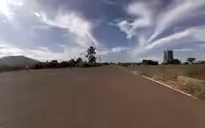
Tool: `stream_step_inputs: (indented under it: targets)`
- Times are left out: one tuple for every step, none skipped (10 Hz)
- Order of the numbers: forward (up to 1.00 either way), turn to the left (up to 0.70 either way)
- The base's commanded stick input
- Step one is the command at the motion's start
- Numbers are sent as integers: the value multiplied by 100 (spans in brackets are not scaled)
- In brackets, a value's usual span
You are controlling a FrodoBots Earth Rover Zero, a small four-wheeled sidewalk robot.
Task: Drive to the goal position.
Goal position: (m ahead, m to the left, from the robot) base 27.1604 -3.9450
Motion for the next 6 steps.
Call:
stream_step_inputs:
  targets:
    - [100, 0]
    - [100, 0]
    - [100, 0]
    - [100, 0]
    - [100, 0]
    - [100, 0]
